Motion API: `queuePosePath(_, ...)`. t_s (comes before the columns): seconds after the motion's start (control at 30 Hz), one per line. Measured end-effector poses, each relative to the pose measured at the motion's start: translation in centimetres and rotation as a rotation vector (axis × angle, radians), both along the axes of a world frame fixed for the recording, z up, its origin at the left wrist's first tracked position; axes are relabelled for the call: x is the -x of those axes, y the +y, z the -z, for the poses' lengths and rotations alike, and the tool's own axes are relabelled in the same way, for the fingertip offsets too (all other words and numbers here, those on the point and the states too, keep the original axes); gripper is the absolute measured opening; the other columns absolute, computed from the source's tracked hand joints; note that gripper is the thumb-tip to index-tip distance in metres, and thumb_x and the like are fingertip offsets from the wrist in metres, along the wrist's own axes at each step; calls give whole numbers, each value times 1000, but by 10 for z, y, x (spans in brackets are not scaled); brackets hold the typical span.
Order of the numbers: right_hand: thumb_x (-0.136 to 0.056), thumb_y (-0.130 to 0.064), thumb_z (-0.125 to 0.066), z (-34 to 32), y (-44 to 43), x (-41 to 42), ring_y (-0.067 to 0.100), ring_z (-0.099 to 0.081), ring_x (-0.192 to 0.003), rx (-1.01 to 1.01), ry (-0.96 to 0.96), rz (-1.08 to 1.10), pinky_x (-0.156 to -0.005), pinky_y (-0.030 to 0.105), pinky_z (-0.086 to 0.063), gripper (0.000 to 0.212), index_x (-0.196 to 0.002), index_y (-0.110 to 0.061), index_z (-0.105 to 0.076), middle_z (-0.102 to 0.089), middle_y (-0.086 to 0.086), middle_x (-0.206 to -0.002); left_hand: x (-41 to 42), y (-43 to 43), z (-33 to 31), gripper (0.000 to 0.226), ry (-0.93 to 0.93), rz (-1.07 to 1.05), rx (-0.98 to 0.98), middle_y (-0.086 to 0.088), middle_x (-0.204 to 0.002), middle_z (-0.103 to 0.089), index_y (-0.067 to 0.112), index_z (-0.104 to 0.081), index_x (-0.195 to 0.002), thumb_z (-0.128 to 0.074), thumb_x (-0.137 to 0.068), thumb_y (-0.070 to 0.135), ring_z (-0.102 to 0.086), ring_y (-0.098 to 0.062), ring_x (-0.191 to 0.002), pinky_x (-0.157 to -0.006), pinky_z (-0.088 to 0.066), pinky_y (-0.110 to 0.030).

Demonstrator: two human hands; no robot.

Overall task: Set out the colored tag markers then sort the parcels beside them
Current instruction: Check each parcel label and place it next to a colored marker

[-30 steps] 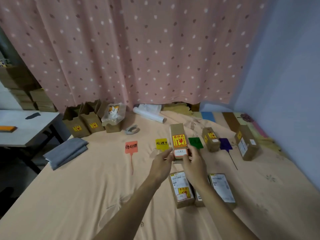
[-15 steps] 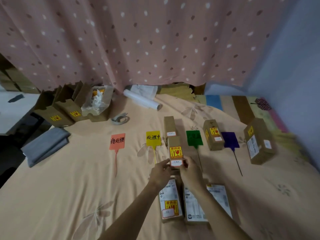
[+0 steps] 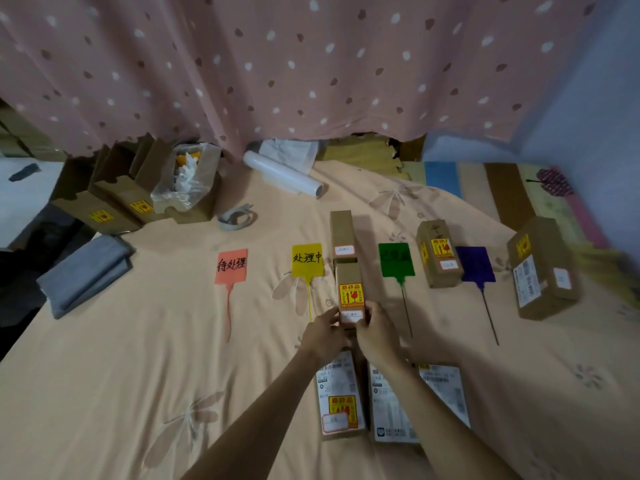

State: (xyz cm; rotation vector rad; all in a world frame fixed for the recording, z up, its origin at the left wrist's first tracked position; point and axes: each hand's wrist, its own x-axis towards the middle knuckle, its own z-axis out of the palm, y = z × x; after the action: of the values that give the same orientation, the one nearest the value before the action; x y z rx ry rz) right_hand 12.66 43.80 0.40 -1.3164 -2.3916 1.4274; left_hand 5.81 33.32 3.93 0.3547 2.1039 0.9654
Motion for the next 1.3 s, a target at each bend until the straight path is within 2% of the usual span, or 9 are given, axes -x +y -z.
queuePosePath(0.1,-100,-15,-51,-3,-2,-3,26,-63,-112,4,-1,-4,-92,40,-53,35,-135,-17,-55,-63,6,-128,0,-3,0,59,-19,2,-31,3,-114,-73,35,-64,-126,-46,-70,27,-68,-4,-83,-59,-48,-6)
queuePosePath(0.2,-101,-16,-50,-11,-7,-9,28,-62,-114,16,-19,-9,-94,41,-52,37,-138,-17,-53,-61,7,-131,0,-10,-3,61,-38,-24,-26,-2,-132,-61,22,-48,-148,-51,-88,13,-66,-13,-104,-56,-45,-4)
queuePosePath(0.27,-102,-17,-49,-17,-11,-16,27,-62,-115,14,-24,-14,-95,40,-52,37,-138,-18,-53,-61,6,-132,-1,-18,-4,63,-28,-30,0,-5,-146,-54,21,-39,-154,-48,-93,9,-61,-19,-117,-60,-45,-6)
queuePosePath(0.43,-99,-10,-46,-37,-31,-36,28,-60,-119,-17,-43,-17,-82,28,-40,43,-141,-21,-51,-60,6,-137,-9,-45,-15,63,35,-25,-34,-9,-148,-54,19,-38,-154,-48,-94,7,-58,-28,-128,-101,-53,-41)
queuePosePath(0.6,-99,-19,-50,-59,-65,-61,31,-61,-117,-85,-39,-11,-84,32,-45,39,-138,-18,-51,-60,7,-136,-29,-88,-30,60,91,24,-73,-8,-149,-54,20,-38,-155,-49,-96,11,-55,-24,-133,-106,-47,-32)
queuePosePath(0.7,-101,-28,-51,-65,-92,-82,31,-59,-118,-136,-67,-34,-86,35,-46,31,-128,-15,-53,-59,9,-133,-46,-119,-37,57,117,47,-93,-10,-148,-55,16,-38,-154,-49,-99,12,-53,-23,-136,-96,-41,-18)
queuePosePath(0.9,-94,-19,-51,-75,-143,-130,31,-63,-110,-136,-54,8,-87,40,-52,11,-104,-24,-50,-67,8,-118,-88,-171,-46,50,176,77,-179,-12,-138,-63,13,-51,-145,-50,-96,4,-58,-23,-129,-106,-47,-35)
queuePosePath(1.1,-98,-26,-52,-77,-167,-167,27,-54,-129,-156,-125,-13,-100,36,-44,41,-138,-15,-53,-58,5,-142,-115,-198,-43,49,147,81,-179,-11,-138,-63,15,-50,-146,-48,-97,10,-57,-24,-130,-107,-47,-36)
queuePosePath(1.3,-98,-24,-47,-62,-167,-178,25,-56,-127,-102,-145,-71,-101,38,-47,42,-138,-18,-57,-62,4,-139,-129,-199,-30,47,99,61,-155,-10,-137,-64,16,-54,-144,-48,-98,14,-59,-27,-127,-108,-47,-39)
